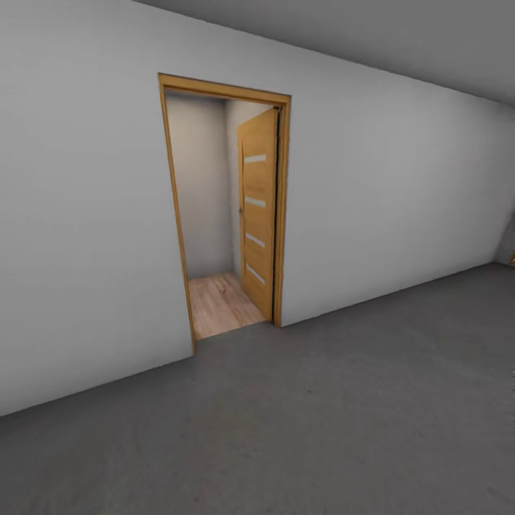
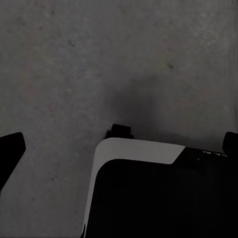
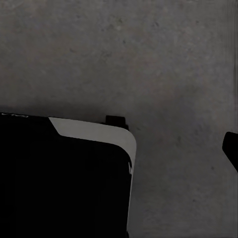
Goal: Move the two storage containers from the living room to the garage. In the garage, place one container on the floor and stack the other container on top of it (either order is fine).
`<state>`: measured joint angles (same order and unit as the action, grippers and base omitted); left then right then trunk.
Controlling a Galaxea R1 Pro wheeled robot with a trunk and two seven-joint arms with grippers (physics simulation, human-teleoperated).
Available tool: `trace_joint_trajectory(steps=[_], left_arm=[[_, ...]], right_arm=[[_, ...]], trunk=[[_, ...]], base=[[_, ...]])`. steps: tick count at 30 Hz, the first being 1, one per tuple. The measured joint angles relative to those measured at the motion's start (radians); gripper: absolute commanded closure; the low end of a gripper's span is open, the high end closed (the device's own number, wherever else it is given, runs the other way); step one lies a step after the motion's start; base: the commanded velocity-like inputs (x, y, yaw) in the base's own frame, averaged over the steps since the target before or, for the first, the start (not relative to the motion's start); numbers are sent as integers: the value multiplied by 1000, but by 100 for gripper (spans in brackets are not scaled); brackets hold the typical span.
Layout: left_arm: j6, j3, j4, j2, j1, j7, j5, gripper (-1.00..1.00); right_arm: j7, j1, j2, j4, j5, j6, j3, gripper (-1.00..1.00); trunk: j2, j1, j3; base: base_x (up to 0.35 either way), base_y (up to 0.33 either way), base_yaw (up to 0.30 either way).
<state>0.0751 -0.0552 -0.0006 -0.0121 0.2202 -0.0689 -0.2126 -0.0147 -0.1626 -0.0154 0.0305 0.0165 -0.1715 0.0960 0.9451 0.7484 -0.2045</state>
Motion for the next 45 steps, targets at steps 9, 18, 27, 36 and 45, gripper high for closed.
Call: trace_joint_trajectory(steps=[9,18,27,36,45], left_arm=[[-3,0,0,0,0,0,0,-100],[-3,0,0,0,0,0,0,-100],[-3,0,0,0,0,0,0,-100],[-3,0,0,0,0,0,0,-100],[-3,0,0,0,0,0,0,-100]], right_arm=[[4,0,-3,0,2,-1,2,-100],[6,0,-3,0,3,-1,2,-100],[6,0,-4,-1,3,-1,3,-100],[6,0,-4,-1,3,-2,3,-100],[6,0,-5,-1,3,-3,3,-100]], trunk=[[0,0,0],[0,0,0],[0,0,0],[0,0,0],[0,0,0]], base=[[315,0,-11],[321,0,0],[321,0,0],[321,0,0],[321,0,0]])
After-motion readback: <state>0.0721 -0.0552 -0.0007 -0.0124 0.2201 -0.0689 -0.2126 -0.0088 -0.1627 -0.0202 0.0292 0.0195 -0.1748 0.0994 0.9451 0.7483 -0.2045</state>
